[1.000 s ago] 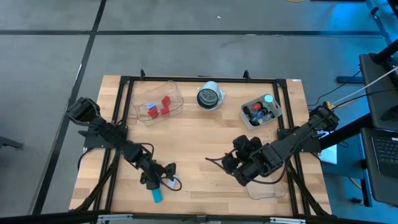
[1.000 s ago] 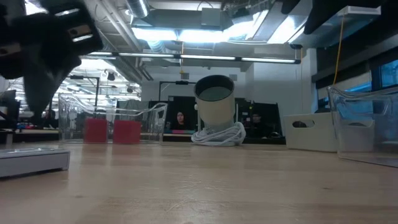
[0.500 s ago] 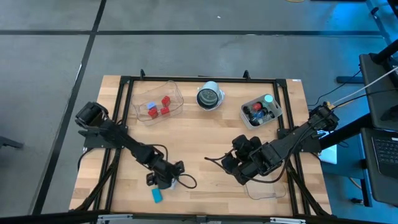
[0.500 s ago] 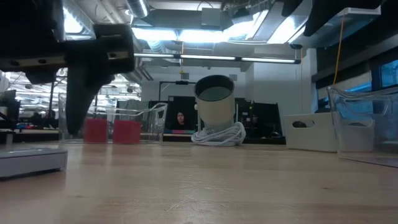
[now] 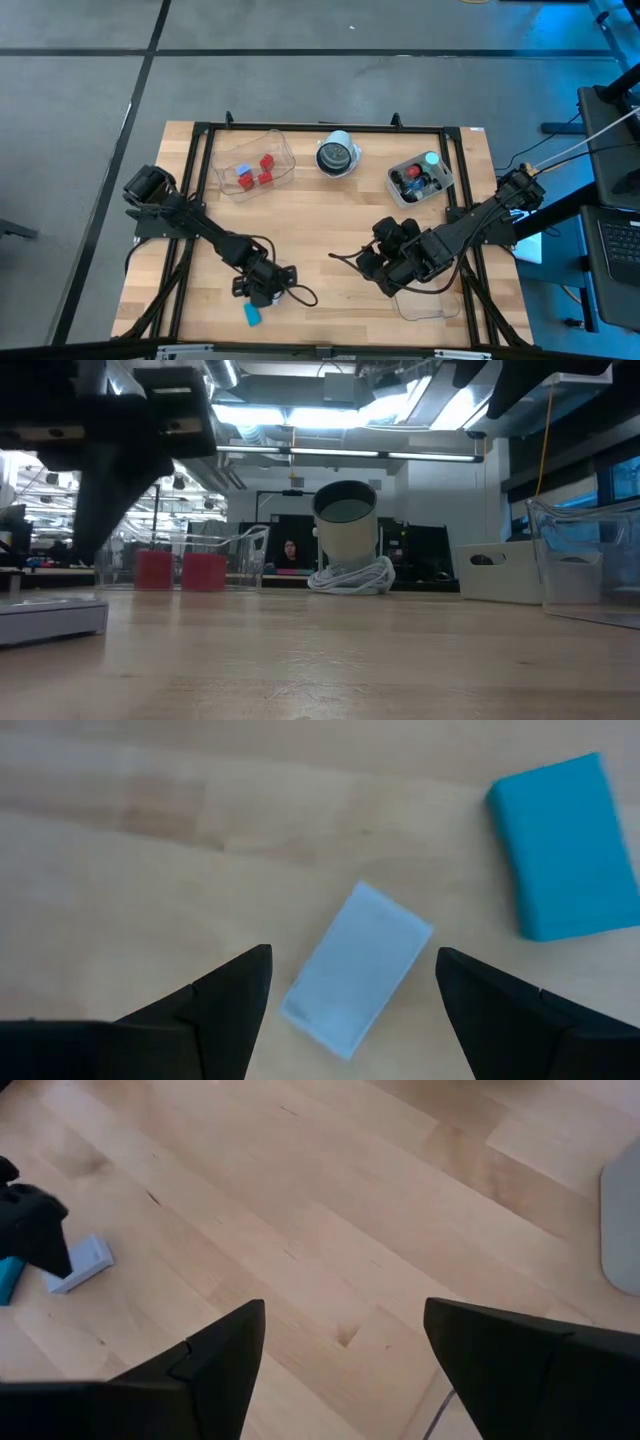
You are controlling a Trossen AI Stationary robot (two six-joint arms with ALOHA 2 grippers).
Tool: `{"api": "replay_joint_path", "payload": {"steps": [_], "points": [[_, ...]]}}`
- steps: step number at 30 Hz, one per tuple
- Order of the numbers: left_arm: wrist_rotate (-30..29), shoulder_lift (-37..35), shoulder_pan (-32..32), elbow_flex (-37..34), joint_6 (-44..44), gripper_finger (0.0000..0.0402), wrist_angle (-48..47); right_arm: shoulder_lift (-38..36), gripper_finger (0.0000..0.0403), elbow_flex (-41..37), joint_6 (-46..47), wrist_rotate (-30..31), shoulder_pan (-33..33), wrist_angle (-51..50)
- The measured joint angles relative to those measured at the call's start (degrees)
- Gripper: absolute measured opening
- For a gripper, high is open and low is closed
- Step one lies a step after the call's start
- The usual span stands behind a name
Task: Pick & Place Office items
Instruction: Put the white digital clock into the right transparent bin
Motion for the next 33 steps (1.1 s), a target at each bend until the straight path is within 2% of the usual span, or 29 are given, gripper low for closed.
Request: {"api": "replay_joint_path", "payload": {"steps": [6,15,24,28,33], "points": [[4.24,2.59,0.04,-0.02,1.47,0.0281,1.16,0.0,0.0277,-0.02,0.05,0.15,0.0,0.01],[4.35,5.84,0.18,2.12,9.41,0.0281,0.89,0.0,0.0277,-0.02,0.28,0.15,-0.01,0.61],[6.39,7.06,2.66,2.25,4.54,0.0277,-1.45,0.0,0.0277,-0.04,0.24,0.15,-0.01,0.63],[4.79,6.8,3.04,2.21,-0.64,0.0247,-2.03,0.02,0.0277,-0.07,0.03,0.49,-0.01,0.61],[3.49,6.74,2.93,2.16,-6.37,0.0176,-2.37,0.11,0.0277,-0.07,-1.62,0.62,-0.01,0.61]]}}
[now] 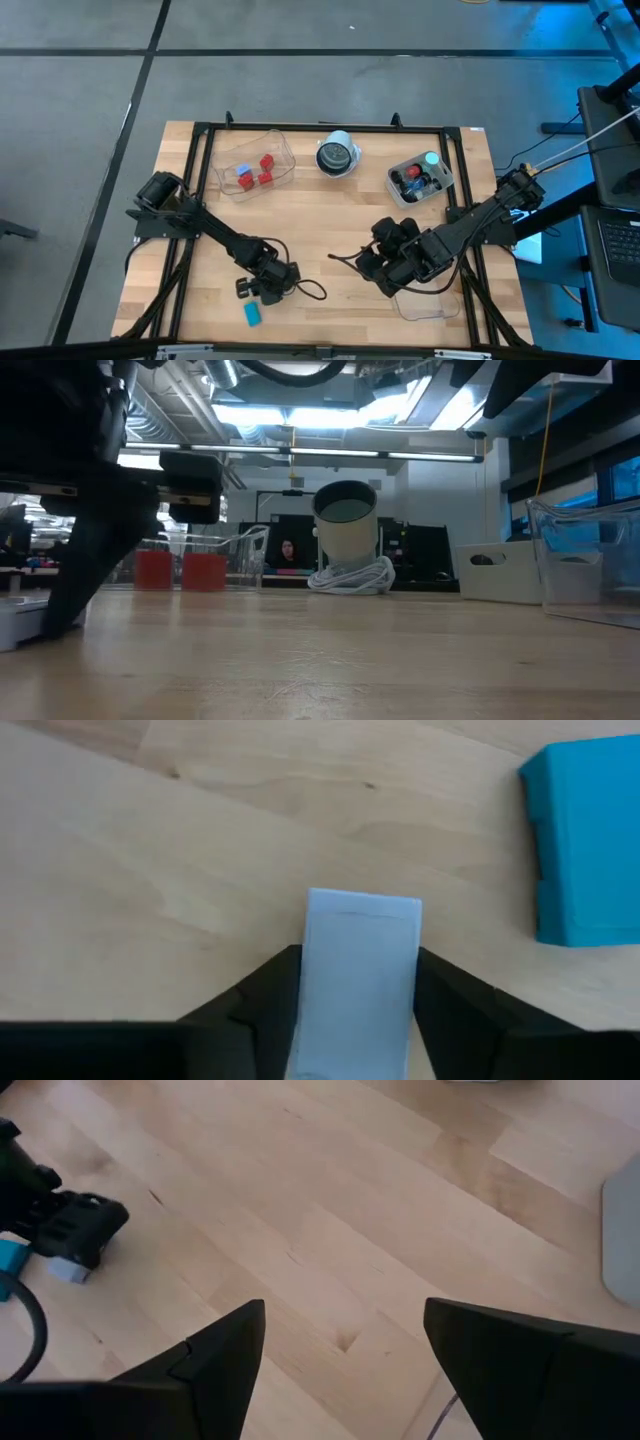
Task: Pick & Place Office items
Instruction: Put the white digital clock into the right transparent bin
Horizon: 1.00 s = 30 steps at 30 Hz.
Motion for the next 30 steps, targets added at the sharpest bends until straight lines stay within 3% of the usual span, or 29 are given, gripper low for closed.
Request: {"api": "replay_joint_path", "payload": {"steps": [4,7,16,20,25,27,30], "points": [[-3.26,-0.63,0.0,-0.04,-4.25,0.0152,0.17,0.0,0.0277,0.0,-0.96,0.0,-0.01,0.0],[-9.91,-2.67,0.0,-0.11,-8.39,0.0152,0.08,0.0,0.0277,0.0,-0.96,0.0,0.01,0.0],[-25.23,-15.15,-0.28,-0.11,-25.85,0.0161,2.33,0.0,0.0277,0.0,-2.92,4.95,0.01,5.18],[-38.86,-20.56,-0.8,-0.11,-33.4,0.0154,4.97,0.41,0.0277,0.0,-3.95,9.79,-0.05,11.42],[-60.21,-24.41,-2.32,-0.11,-34.6,0.0154,10.68,0.44,0.0277,0.0,-9.66,13.72,-0.74,20.84],[-65.79,-24.67,-2.8,-0.04,-32.64,0.0155,14.77,0.44,0.0277,0.0,-11.81,15.18,-1.26,25.31],[-69.35,-24.31,-3.07,-0.04,-29.26,0.0156,19.7,0.44,0.0277,0.0,-15.56,14.83,-2.68,31.55]]}}
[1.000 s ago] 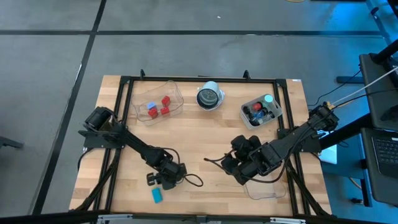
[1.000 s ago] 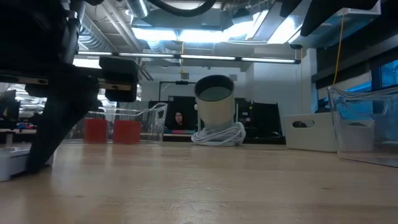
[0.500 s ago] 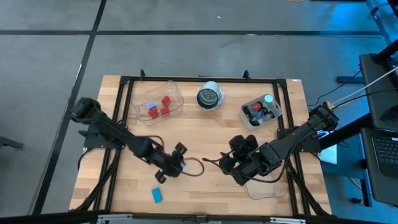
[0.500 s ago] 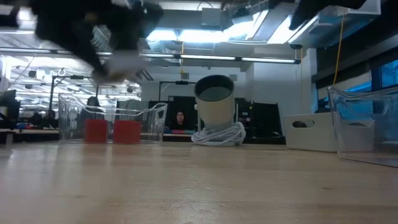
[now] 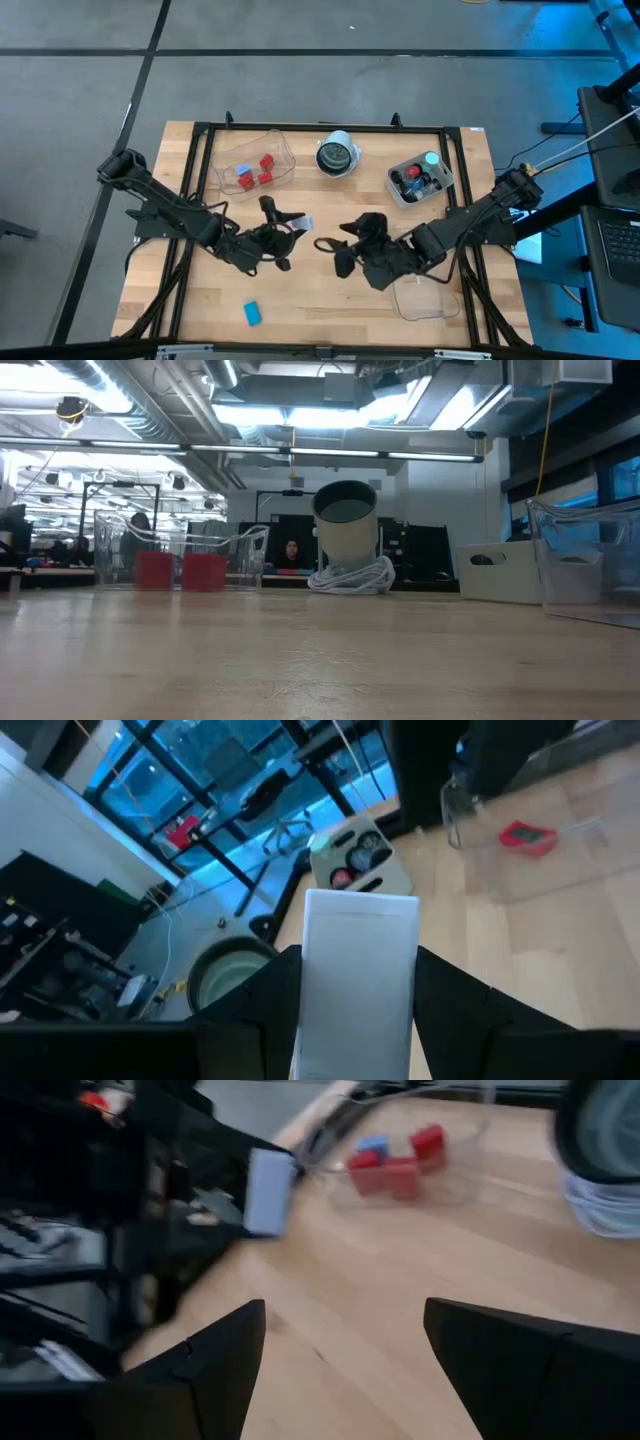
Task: Pick & Place Office items
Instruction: Put the white digital clock into the right transparent bin
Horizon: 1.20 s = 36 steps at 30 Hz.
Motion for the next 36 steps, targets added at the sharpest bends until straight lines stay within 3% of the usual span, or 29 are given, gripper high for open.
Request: {"api": "replay_joint_path", "payload": {"steps": [9,14,24,29,36], "points": [[-0.22,0.4,0.19,0.0,4.01,0.0155,4.28,-0.02,0.0277,0.0,-14.1,-6.58,-5.05,15.77],[-0.33,0.41,0.5,0.0,5.0,0.0156,4.83,0.1,0.0277,0.0,-15.55,-10.19,-8.04,16.05],[0.01,0.38,3.0,0.0,7.92,0.0156,7.68,0.37,0.0267,0.0,-17.03,-10.86,-10.92,16.05],[0.26,0.38,3.97,0.0,7.92,0.0156,7.66,0.37,0.0214,0.0,-17.03,-11.05,-10.94,15.99],[1.8,0.39,5.07,0.0,7.65,0.0157,7.68,0.37,0.0093,0.0,-16.82,-11.14,-10.94,15.68]]}}
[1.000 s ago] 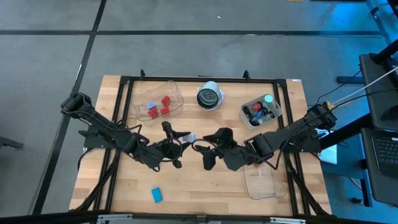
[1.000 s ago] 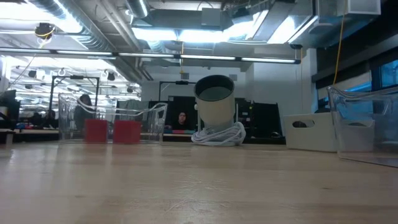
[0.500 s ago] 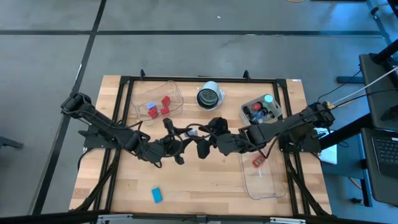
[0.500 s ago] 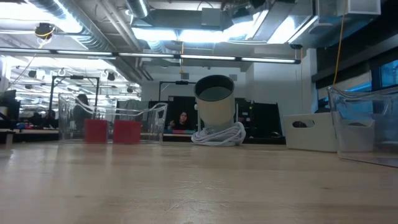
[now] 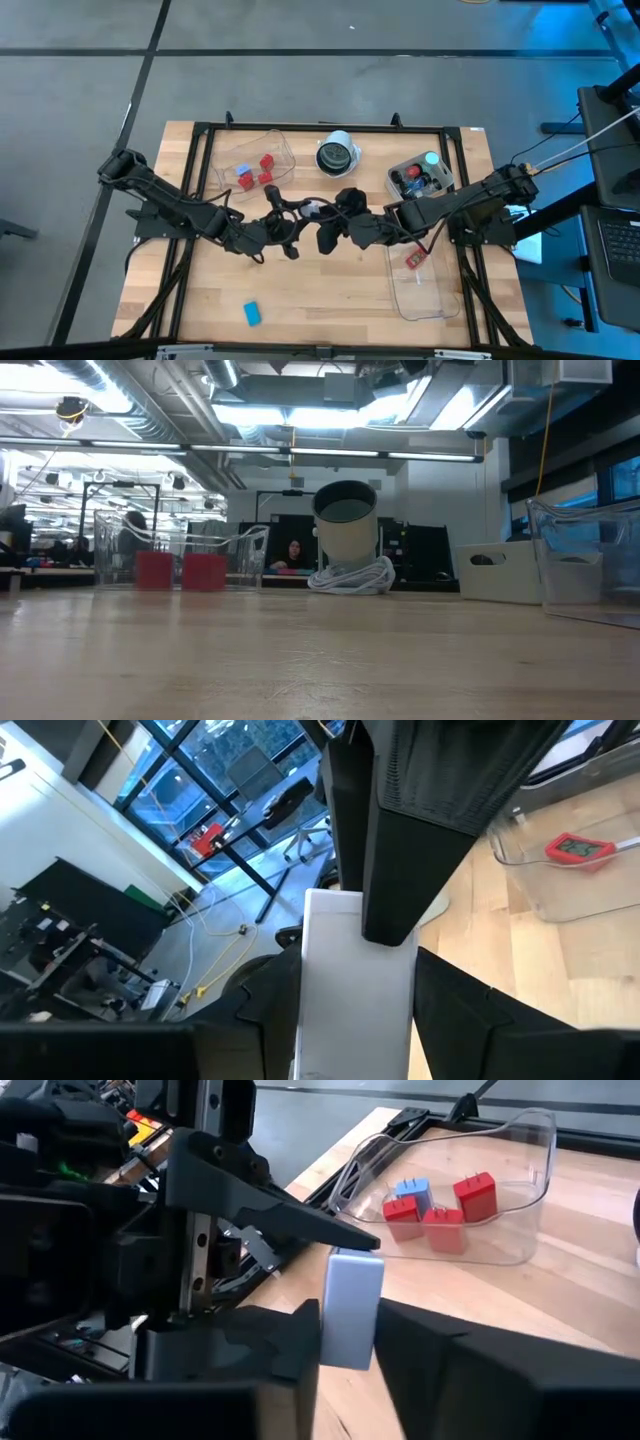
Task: Pick & Place Office items
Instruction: Put the white digital clock into the right transparent bin
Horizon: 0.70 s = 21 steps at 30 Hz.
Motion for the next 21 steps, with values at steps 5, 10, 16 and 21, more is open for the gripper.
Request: {"api": "replay_joint_path", "payload": {"steps": [5,10,16,21], "points": [[0.0,0.0,0.03,-0.02,0.23,0.0165,0.1,0.0,0.0063,0.0,0.55,0.05,-0.02,0.22],[-0.28,0.01,-0.26,-0.02,0.24,0.0188,0.42,0.0,0.0063,0.0,-0.25,-0.4,0.01,0.33],[-3.48,-0.26,-2.63,-0.02,1.1,0.0223,0.77,0.0,0.0063,0.0,-0.48,-0.83,-0.34,-0.3],[-10.3,-1.36,-5.0,-0.02,4.13,0.0247,0.76,0.0,0.0063,0.0,-0.45,-2.74,-1.66,-2.72]]}}
